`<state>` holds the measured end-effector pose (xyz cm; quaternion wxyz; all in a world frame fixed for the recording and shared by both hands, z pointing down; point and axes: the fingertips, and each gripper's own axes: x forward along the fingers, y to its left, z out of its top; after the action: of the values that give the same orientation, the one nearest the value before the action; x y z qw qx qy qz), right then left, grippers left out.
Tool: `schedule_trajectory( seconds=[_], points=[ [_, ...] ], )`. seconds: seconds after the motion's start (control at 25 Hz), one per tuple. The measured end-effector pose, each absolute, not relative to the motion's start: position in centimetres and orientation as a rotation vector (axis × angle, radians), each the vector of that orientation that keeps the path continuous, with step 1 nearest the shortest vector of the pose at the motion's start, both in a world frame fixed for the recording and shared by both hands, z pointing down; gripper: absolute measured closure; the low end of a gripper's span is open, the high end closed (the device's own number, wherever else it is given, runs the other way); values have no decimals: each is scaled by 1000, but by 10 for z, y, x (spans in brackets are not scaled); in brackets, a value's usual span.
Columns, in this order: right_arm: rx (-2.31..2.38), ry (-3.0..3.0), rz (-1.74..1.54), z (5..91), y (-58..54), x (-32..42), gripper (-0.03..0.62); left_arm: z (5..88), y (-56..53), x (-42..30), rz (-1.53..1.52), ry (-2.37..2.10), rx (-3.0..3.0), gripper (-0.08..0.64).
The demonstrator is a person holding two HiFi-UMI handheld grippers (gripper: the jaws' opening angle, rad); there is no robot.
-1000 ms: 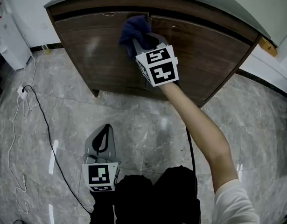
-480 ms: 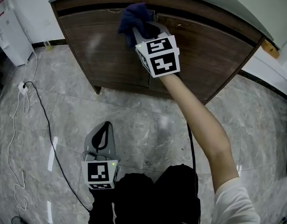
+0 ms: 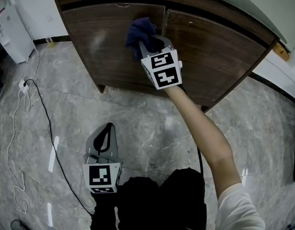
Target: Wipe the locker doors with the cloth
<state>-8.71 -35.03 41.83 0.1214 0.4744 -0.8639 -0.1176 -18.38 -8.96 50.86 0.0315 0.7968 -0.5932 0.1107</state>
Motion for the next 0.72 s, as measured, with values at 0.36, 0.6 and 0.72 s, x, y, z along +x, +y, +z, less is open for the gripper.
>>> schedule_trajectory(
  seconds=[0.36,0.6,0.72],
  points=[
    [1346,-2504,-242,473,-349,-94,505,513,-92,-191,344,-1835,2438,560],
    [1305,-2487,-139,525,-351,-96,505,517,-93,-197,354,-1848,2420,560],
    [1299,-2481,-112,545,-354,-98,505,520,-94,-201,358,-1849,2419,560]
  ],
)
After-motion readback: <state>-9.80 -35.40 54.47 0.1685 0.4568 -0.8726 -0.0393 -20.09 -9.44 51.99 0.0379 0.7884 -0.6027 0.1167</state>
